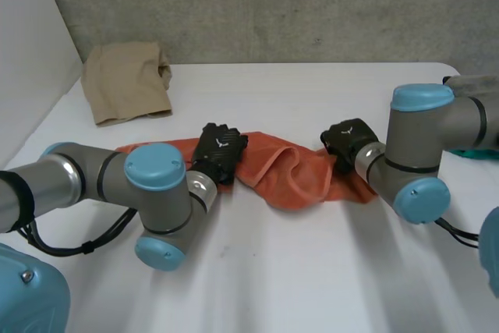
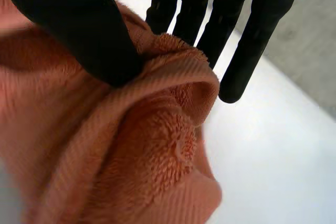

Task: Fold the laundry.

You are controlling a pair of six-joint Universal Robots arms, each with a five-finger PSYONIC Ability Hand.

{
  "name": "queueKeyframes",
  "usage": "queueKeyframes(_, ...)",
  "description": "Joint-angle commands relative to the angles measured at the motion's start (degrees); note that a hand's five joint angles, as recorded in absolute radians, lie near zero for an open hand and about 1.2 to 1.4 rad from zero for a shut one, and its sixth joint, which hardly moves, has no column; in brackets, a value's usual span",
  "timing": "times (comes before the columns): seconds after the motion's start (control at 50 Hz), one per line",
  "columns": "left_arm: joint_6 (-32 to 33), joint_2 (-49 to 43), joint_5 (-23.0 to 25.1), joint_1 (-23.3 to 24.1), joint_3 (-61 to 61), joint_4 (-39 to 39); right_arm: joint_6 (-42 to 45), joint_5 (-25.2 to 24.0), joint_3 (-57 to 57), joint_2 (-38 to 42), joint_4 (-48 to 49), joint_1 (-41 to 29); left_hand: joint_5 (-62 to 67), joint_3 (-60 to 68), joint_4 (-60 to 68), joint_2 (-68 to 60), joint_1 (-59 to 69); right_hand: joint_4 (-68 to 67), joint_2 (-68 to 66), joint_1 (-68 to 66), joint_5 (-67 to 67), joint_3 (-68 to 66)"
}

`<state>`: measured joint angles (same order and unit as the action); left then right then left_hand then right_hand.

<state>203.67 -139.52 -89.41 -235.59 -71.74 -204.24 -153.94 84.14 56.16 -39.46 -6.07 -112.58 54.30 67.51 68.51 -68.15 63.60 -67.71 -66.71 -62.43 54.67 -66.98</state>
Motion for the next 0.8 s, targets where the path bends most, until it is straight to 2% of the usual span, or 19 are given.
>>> queueKeyframes(0.02,-0.73,8.36,-0.33,-2.67,-3.4,0.77,-0.92,0.33,0.88,-8.6,1.06,-0.18,15.7,12.49,11.49,-11.85,16.4,-12.29,-13.29,-17.57,15.33,-13.02)
queueKeyframes(0.1,-1.95,18.3,-0.15,-4.0,-8.06,1.73,1.0,0.06,3.34,-16.95,-0.43,1.57,15.7,12.49,11.49,-11.85,16.4,-12.29,-13.29,-17.57,15.33,-13.02)
queueKeyframes(0.18,-5.73,29.54,0.02,-4.7,-12.54,4.1,8.98,-0.29,5.97,-26.25,-7.18,4.9,15.7,12.49,11.49,-11.85,16.4,-12.29,-13.29,-17.57,15.33,-13.02)
queueKeyframes(0.24,-7.67,35.97,0.98,-6.19,-15.44,7.79,14.53,-0.2,6.42,-29.96,-11.85,6.58,15.7,12.49,11.49,-11.85,16.4,-12.29,-13.29,-17.57,15.33,-13.02)
queueKeyframes(0.34,-7.85,38.44,3.88,-9.97,-17.82,16.4,25.07,0.06,6.86,-33.14,-22.82,9.48,15.7,12.49,11.49,-11.85,16.4,-12.29,-13.29,-17.57,15.33,-13.02)
queueKeyframes(0.38,-7.85,38.36,5.46,-11.81,-18.0,21.13,26.58,-0.02,6.95,-33.14,-25.65,9.66,15.7,12.49,11.49,-11.85,16.4,-12.29,-13.29,-17.57,15.33,-13.02)
queueKeyframes(0.44,-7.85,36.78,6.0,-12.17,-17.74,24.75,27.11,-0.29,7.21,-32.88,-29.43,9.57,15.7,12.49,11.49,-11.85,16.4,-12.29,-13.29,-17.57,15.33,-13.02)
queueKeyframes(0.48,-7.67,32.05,6.0,-12.43,-16.86,25.12,26.85,-0.46,7.21,-32.0,-30.06,9.4,15.7,12.49,11.49,-11.85,16.4,-12.29,-13.29,-17.57,15.33,-13.02)
queueKeyframes(0.54,-7.5,25.64,5.91,-12.61,-12.84,22.76,25.28,-1.69,5.63,-25.77,-27.61,8.96,15.7,12.49,11.49,-11.85,16.4,-12.29,-13.29,-17.57,15.33,-13.02)
queueKeyframes(0.64,-7.58,17.71,5.56,-12.61,-3.34,16.69,13.62,-1.17,-2.7,-17.42,-15.85,8.87,15.7,12.49,11.49,-11.85,16.4,-12.29,-13.29,-17.57,15.33,-13.02)
queueKeyframes(0.7,-8.02,14.81,4.68,-12.61,3.94,12.05,7.71,-0.99,-5.7,-15.83,-10.13,8.61,15.7,12.49,11.49,-11.85,16.4,-12.29,-13.29,-17.57,15.33,-13.02)
queueKeyframes(0.76,-7.94,14.45,4.42,-12.17,8.35,7.03,0.94,-0.38,-8.87,-15.82,0.76,7.99,15.7,12.49,11.49,-11.85,16.4,-12.29,-13.29,-17.57,15.33,-13.02)
queueKeyframes(0.8,-8.46,14.62,4.15,-12.43,11.43,0.18,-2.92,0.5,-9.23,-16.44,9.7,7.9,15.7,12.49,11.49,-11.85,16.4,-12.29,-13.29,-17.57,15.33,-13.02)
